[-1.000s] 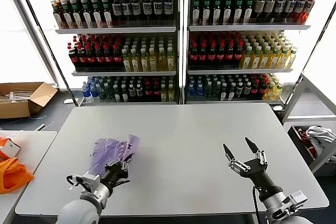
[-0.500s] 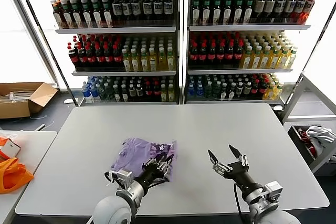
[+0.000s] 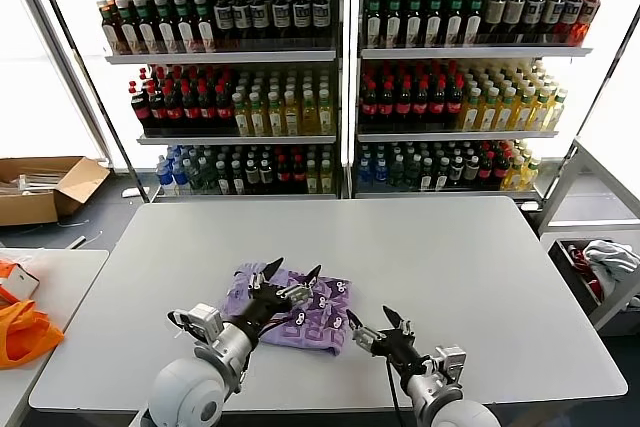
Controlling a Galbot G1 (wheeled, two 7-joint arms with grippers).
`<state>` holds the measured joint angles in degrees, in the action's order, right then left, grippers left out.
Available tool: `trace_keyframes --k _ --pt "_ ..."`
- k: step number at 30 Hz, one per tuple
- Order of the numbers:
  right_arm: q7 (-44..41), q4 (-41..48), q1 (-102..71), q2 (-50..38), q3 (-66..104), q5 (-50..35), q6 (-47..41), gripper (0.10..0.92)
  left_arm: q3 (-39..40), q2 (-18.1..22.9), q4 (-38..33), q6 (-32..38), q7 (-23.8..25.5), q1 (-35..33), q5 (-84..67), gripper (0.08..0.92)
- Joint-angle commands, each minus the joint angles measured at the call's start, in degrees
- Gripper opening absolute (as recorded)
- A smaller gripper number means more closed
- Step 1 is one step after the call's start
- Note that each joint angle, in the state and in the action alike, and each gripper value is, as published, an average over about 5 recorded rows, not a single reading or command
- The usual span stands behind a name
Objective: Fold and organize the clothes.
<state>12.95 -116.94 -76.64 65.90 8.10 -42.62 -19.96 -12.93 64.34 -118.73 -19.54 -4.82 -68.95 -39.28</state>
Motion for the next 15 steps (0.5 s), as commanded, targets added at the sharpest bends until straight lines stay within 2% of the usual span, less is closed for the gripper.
trace_keyframes --k 1,7,15 --pt "8.1 6.1 4.1 5.5 -8.6 -4.0 -2.8 0.823 -8.9 -0.2 -1.2 1.0 0.5 -1.0 -0.9 0.82" --pt "7.1 6.8 4.8 6.6 -8.2 -5.9 -1.4 0.785 -8.2 1.6 -0.7 0.8 0.1 -1.4 -0.8 0.823" --pt "8.0 6.8 5.6 7.1 -7.5 -6.6 -0.9 0.566 -6.9 3.2 0.2 0.6 -0.4 -1.6 -0.8 0.823"
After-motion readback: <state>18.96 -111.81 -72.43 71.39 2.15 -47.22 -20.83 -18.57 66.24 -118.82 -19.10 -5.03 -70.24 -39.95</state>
